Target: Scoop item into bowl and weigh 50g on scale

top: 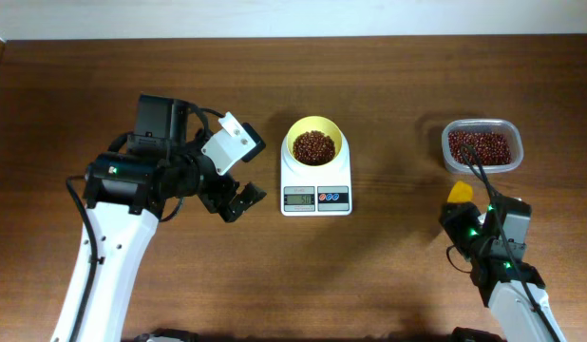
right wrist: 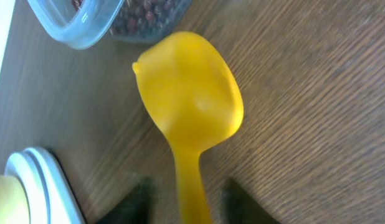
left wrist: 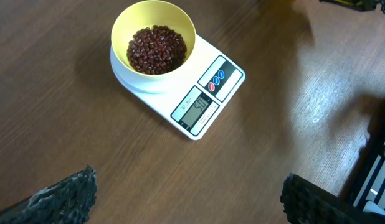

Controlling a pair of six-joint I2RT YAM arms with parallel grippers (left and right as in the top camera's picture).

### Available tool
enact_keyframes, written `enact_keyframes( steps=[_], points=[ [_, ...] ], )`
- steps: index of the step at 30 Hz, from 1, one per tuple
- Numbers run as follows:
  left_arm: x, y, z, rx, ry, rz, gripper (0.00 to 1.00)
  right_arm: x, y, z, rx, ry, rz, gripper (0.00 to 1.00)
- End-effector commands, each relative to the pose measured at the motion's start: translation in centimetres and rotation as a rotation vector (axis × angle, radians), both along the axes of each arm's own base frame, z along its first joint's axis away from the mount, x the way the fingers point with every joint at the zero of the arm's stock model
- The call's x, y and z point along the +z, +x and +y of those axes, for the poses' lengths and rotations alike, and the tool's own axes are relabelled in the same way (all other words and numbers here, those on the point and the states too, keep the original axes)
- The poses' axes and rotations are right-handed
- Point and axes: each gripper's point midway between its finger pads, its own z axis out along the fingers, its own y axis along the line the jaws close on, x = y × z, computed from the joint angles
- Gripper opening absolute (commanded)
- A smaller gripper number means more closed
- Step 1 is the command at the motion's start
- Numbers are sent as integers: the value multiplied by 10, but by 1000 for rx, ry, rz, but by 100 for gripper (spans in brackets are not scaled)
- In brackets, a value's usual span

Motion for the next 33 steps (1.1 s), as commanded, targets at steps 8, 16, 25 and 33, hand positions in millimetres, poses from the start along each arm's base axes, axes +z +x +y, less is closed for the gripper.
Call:
enact_keyframes(
  steps=[8,16,25,33],
  points=[
    [-2,0,1,-9,6,-1,99,0,-2,24,95,98,-9,82],
    [-2,0,1,-9,6,-1,99,48,23,42,208,143,-230,93],
    [-2,0,1,-9,6,-1,99,48,44,5,70,-25,-278,12],
    [-2,0,1,-9,6,-1,99,22,67,7,188,-92,-258,4]
  ],
)
